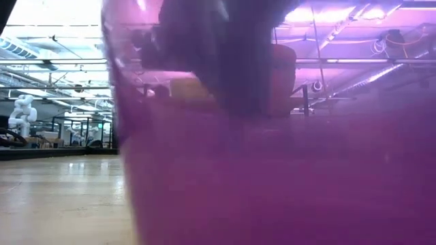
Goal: Place and stack bowls onto a shelf
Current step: Stack the light purple bowl on top of the light green bowl on the shelf
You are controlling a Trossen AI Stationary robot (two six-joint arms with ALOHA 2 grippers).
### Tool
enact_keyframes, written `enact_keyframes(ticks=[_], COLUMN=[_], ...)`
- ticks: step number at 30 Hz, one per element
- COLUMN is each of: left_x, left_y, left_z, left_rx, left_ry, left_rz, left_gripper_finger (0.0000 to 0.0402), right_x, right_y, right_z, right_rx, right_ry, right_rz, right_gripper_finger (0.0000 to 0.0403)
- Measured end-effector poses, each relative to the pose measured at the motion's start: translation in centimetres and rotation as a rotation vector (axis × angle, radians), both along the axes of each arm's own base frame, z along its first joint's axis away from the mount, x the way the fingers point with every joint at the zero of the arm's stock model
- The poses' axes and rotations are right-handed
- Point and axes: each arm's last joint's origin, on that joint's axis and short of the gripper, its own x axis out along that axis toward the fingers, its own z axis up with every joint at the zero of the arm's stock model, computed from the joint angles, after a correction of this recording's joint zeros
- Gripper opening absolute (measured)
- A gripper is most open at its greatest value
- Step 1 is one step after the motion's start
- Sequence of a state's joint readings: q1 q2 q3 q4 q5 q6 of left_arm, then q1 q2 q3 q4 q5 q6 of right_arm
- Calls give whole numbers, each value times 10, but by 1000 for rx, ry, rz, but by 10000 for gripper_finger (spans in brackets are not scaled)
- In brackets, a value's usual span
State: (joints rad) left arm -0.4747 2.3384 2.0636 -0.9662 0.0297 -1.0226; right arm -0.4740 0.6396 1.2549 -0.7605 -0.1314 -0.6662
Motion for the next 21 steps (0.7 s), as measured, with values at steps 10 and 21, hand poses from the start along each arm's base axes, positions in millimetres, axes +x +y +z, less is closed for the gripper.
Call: enact_keyframes(ticks=[10, 21], left_x=[3, 3], left_y=[-2, 3], left_z=[-16, -16], left_rx=[0, 20], left_ry=[36, 46], left_rz=[-34, 19], left_gripper_finger=[63, 62], right_x=[0, 0], right_y=[0, 0], right_z=[0, 0], right_rx=[0, 1], right_ry=[0, 0], right_rz=[0, 0], right_gripper_finger=[112, 112])
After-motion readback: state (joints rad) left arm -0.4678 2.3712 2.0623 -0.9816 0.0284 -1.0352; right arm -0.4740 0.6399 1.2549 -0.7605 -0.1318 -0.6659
